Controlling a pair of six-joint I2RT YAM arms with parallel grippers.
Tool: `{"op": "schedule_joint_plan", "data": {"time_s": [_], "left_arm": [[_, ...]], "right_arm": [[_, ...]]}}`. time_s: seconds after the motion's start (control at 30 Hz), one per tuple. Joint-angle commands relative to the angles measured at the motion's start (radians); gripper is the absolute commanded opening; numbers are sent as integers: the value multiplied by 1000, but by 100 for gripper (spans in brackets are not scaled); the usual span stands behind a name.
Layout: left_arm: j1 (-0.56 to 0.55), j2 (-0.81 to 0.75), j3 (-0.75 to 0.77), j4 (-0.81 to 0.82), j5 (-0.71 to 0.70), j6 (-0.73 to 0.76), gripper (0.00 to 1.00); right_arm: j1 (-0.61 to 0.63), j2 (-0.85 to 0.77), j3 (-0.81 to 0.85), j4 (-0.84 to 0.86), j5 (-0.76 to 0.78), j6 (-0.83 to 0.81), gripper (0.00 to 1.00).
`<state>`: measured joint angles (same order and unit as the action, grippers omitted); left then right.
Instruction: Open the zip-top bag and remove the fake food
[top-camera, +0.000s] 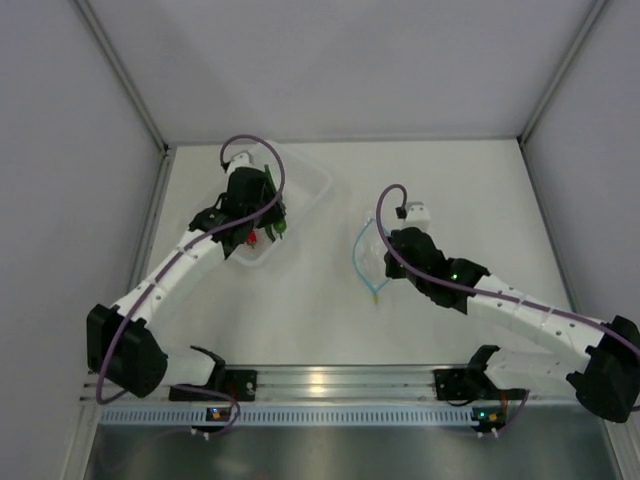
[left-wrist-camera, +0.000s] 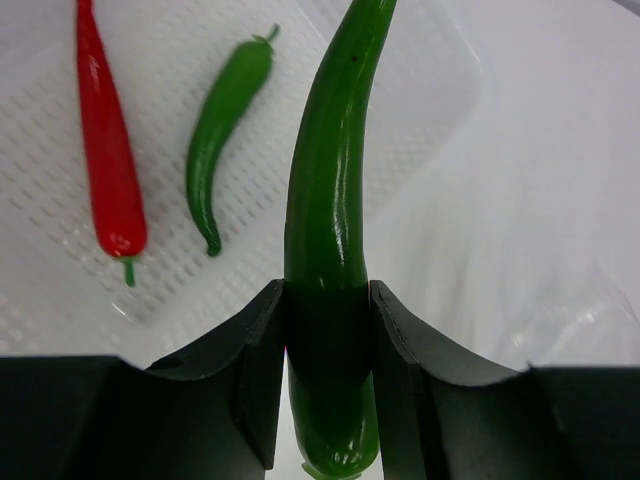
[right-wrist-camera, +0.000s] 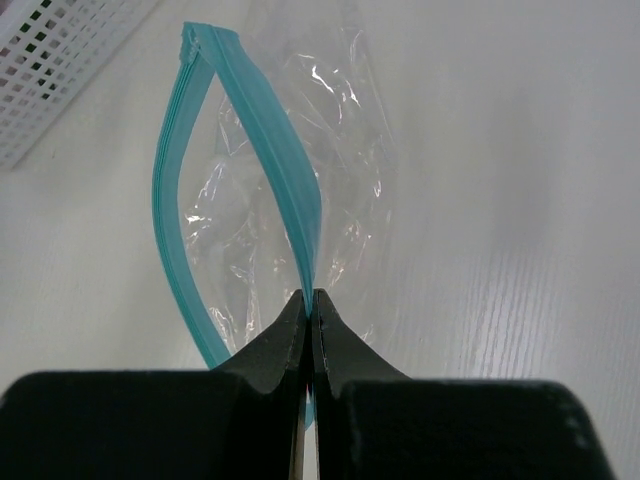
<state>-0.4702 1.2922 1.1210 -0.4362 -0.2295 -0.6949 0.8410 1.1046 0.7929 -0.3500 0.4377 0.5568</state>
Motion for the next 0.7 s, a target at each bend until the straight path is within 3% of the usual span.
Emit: {"op": "schedule_joint_plan", "data": {"time_s": [0.0, 0.23, 0.27, 0.33, 0.5, 0.67], "left_arm": [[99, 119, 106, -16, -5, 66, 7], [252, 398, 278, -30, 107, 118, 28], [260, 416, 292, -33, 120, 120, 40], [280, 461, 321, -39, 154, 124, 52], [292, 498, 332, -47, 197, 127, 81], [294, 434, 292, -45, 254, 123, 91]], "right_arm": [[-13, -49, 31, -18, -48, -26, 0], [-34, -89, 46, -90, -47, -70, 0], [-40, -95, 49, -101, -56, -80, 0], [-59, -112, 57, -122, -65, -90, 0], [-106, -130, 112, -207, -60, -150, 0], [-169, -108, 163, -287, 33, -222, 0]]}}
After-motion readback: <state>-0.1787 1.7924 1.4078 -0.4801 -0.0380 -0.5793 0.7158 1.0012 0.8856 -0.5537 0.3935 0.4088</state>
